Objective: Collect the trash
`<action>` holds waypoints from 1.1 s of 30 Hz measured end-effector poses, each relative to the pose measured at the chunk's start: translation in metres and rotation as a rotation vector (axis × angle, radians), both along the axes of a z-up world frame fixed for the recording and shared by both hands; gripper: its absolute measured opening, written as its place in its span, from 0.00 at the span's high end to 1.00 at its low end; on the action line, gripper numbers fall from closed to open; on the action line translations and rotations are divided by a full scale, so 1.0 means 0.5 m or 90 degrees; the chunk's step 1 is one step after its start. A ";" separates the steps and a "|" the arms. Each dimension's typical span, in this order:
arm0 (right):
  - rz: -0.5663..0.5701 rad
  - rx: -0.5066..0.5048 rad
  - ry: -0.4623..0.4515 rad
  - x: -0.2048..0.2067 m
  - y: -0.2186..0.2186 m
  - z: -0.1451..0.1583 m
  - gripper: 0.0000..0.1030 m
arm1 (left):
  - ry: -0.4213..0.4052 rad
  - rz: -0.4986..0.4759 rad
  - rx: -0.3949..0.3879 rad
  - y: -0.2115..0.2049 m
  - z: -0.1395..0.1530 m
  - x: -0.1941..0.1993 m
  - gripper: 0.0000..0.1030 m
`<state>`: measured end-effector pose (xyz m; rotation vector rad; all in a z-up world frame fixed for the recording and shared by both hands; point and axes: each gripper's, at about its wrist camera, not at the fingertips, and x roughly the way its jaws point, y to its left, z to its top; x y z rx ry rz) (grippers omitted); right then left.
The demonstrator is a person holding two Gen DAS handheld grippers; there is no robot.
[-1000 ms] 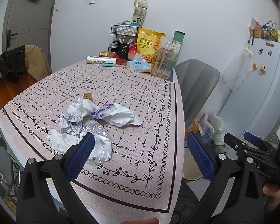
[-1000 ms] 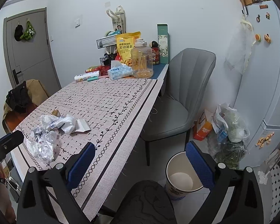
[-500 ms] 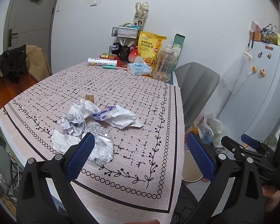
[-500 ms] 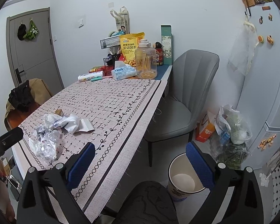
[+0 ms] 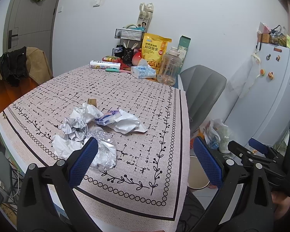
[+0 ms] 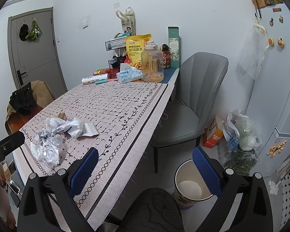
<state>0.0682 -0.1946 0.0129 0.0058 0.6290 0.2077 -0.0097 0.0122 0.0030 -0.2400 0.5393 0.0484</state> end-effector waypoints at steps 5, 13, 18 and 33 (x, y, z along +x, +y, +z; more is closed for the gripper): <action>0.001 0.001 -0.003 -0.002 0.002 0.001 0.07 | -0.001 0.001 0.000 -0.001 0.000 -0.001 0.05; 0.010 -0.001 -0.004 -0.003 0.007 0.004 0.07 | -0.004 0.001 -0.001 -0.001 0.002 -0.003 0.05; 0.012 -0.003 -0.003 -0.003 0.010 0.004 0.07 | -0.004 0.000 -0.001 0.000 0.001 -0.003 0.05; 0.036 -0.005 0.008 0.022 0.037 -0.015 0.07 | 0.010 0.014 -0.015 0.035 -0.019 0.007 0.05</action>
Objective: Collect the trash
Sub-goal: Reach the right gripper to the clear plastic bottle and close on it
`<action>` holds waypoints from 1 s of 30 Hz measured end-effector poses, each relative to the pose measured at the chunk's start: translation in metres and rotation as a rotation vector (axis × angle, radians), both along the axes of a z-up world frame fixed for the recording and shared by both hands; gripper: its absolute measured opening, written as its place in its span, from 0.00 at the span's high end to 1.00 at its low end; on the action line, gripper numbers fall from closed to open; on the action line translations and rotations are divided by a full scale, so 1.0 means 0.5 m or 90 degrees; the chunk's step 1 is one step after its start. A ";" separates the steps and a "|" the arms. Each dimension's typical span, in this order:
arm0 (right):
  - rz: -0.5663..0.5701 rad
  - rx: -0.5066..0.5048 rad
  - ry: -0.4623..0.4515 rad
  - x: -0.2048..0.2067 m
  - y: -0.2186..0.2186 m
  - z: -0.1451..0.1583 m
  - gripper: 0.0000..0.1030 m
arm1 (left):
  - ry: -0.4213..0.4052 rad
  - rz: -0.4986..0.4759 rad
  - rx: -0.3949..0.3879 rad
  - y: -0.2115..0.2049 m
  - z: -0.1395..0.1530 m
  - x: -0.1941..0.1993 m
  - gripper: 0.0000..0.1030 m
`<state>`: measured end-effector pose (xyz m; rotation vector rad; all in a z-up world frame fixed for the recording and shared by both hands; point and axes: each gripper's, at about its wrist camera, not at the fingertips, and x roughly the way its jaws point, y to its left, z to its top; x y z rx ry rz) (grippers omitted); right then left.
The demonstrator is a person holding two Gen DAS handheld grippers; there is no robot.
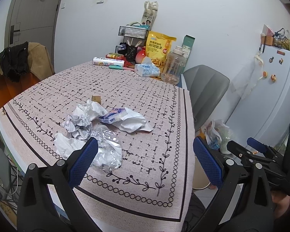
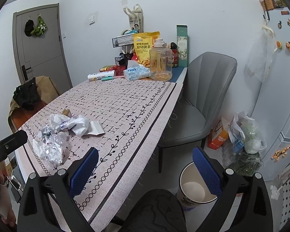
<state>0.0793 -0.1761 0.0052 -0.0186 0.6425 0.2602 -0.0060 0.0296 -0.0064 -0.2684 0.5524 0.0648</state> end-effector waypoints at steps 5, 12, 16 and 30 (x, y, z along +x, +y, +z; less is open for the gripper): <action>0.025 0.002 0.007 0.019 0.023 -0.008 0.08 | 0.008 0.022 -0.009 0.037 -0.013 0.002 0.07; 0.090 0.013 0.016 0.045 0.077 -0.022 0.08 | 0.029 0.067 -0.022 0.102 -0.040 0.004 0.14; 0.131 0.020 0.029 0.056 0.116 -0.034 0.08 | 0.047 0.090 -0.030 0.136 -0.063 0.005 0.19; 0.239 0.034 0.107 0.096 0.244 -0.094 0.10 | 0.105 0.160 -0.077 0.259 -0.149 0.034 0.26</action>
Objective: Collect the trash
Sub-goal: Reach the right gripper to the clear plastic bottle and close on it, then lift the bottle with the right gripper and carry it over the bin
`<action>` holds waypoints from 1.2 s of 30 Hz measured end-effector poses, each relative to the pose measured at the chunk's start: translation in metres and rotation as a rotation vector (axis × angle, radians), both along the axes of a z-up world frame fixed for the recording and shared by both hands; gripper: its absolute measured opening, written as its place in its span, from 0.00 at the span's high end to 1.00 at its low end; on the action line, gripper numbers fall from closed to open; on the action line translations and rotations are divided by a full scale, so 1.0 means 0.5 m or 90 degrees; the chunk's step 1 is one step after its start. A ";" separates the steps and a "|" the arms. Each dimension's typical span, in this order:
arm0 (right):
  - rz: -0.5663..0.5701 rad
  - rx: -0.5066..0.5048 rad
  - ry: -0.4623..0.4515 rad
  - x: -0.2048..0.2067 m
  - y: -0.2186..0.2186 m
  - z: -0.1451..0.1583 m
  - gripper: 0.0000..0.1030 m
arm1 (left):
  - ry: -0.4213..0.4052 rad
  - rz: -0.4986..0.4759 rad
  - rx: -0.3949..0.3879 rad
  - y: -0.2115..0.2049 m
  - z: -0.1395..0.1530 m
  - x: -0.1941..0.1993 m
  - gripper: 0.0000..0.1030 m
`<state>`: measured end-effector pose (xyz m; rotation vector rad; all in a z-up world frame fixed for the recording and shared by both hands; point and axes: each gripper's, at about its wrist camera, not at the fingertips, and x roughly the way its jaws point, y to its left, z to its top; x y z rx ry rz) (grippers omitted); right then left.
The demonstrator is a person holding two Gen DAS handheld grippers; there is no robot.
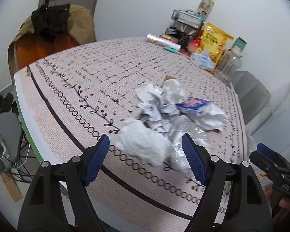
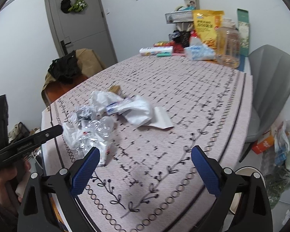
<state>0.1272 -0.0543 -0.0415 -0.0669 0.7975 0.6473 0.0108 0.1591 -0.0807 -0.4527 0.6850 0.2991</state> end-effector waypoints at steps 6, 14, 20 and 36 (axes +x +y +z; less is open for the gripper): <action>0.035 -0.004 0.034 0.011 0.049 -0.026 0.10 | 0.012 0.002 -0.047 0.028 -0.036 0.030 0.48; 0.083 -0.008 0.063 0.027 0.114 -0.043 0.10 | -0.006 0.007 -0.066 0.039 -0.030 0.016 0.91; 0.122 0.000 0.089 0.034 0.179 -0.056 0.08 | -0.036 0.014 -0.060 0.050 0.013 -0.019 0.91; 0.176 0.042 0.165 0.026 0.201 -0.076 0.68 | -0.049 0.023 -0.032 0.035 0.050 -0.046 0.91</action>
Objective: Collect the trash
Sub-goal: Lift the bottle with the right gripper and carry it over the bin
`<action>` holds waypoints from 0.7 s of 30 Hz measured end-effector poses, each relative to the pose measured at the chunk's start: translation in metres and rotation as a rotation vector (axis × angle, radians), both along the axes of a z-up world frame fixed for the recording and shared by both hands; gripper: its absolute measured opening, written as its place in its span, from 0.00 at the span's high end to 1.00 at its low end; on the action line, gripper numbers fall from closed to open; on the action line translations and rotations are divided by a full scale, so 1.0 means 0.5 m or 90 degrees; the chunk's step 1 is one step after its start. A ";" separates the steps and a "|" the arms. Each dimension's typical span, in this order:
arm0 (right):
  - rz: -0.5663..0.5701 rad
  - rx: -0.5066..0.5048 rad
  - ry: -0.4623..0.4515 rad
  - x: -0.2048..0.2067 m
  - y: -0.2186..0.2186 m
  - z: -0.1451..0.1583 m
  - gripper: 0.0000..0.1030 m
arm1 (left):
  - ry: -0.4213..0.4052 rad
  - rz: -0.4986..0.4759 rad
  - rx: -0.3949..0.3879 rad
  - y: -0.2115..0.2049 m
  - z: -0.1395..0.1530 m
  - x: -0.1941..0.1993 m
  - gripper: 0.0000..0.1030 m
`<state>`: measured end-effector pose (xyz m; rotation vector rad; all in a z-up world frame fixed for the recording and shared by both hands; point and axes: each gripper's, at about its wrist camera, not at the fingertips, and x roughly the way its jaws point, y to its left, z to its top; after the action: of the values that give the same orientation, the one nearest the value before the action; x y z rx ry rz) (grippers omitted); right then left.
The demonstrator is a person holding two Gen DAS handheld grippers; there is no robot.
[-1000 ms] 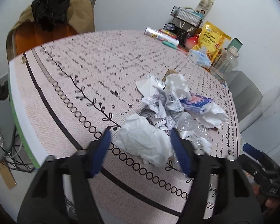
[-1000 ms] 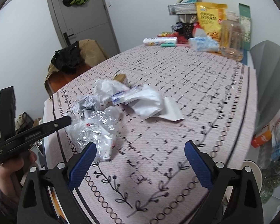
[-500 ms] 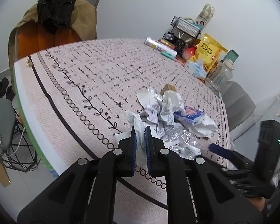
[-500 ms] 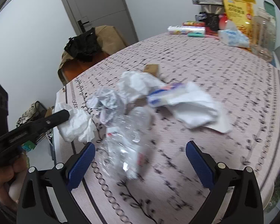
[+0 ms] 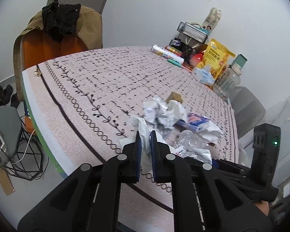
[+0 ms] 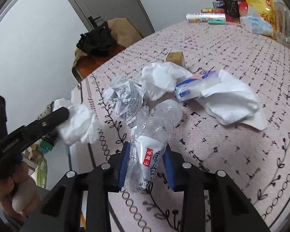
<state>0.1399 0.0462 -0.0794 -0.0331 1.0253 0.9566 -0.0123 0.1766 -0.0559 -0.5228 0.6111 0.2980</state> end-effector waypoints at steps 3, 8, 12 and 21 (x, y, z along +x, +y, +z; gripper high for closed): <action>-0.010 0.009 -0.005 -0.007 -0.026 0.012 0.68 | -0.004 -0.009 0.006 -0.018 0.008 0.006 0.91; -0.027 0.027 -0.021 -0.021 -0.089 0.044 0.68 | -0.007 -0.031 0.018 -0.053 0.021 0.020 0.91; -0.054 0.036 -0.045 -0.025 -0.146 0.068 0.68 | -0.012 -0.053 0.028 -0.087 0.034 0.039 0.91; -0.152 0.044 -0.083 -0.005 -0.295 0.107 0.68 | -0.033 -0.141 0.053 -0.194 0.075 0.121 0.91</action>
<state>0.1374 -0.1012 -0.0260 0.0828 0.8546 0.7608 0.0484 0.0794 -0.0183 -0.3783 0.5979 0.0995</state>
